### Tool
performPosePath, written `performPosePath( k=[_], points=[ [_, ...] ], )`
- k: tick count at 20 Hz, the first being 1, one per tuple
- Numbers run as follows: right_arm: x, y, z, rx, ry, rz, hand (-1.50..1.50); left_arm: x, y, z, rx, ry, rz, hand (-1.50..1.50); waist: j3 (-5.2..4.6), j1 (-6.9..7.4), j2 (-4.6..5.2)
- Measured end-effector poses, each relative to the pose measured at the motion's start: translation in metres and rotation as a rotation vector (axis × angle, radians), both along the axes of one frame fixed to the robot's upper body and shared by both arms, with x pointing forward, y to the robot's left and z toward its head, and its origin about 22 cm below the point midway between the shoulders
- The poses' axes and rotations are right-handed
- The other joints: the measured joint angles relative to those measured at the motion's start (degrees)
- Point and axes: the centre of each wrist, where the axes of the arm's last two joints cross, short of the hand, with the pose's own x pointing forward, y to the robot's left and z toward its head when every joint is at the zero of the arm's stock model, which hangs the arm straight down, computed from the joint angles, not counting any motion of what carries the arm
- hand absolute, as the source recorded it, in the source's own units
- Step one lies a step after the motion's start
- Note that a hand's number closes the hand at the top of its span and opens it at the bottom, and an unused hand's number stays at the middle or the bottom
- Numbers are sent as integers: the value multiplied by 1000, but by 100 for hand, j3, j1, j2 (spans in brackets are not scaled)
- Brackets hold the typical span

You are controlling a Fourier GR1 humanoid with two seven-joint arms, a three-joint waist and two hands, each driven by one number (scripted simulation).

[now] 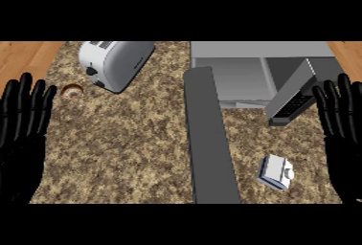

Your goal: Pick up the milk, place it into the microwave and close the microwave

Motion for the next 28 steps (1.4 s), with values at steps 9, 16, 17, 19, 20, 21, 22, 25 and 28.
performPosePath(
  k=[9,16,17,19,20,21,22,25,28],
  points=[
    [-26,43,-7,62,64,-68,-150,-10,0,-12,-50,58,30,-150,-37,43,127],
    [-51,80,-10,112,118,-11,-150,-31,3,-25,-119,108,28,-150,-40,43,140],
    [-54,84,-12,114,119,-16,-150,-33,4,-27,-120,111,26,-150,-40,41,141],
    [-55,90,-12,111,110,-43,-150,-46,9,-30,-124,113,22,-150,-41,52,141],
    [-55,91,-13,108,106,-62,-150,-49,9,-31,-127,114,20,-150,-41,52,141],
    [-57,89,-14,105,105,-84,-150,-53,10,-32,-127,118,23,-150,-41,49,142],
    [-57,86,-14,101,105,-103,-150,-57,9,-31,-127,120,24,-150,-41,49,142],
    [-60,88,-22,88,110,-159,-150,-61,17,-31,-128,122,25,-150,-40,42,143],
    [-58,79,-25,79,129,-207,-150,-66,13,-35,-134,121,21,-150,-40,43,145]
  ],
)
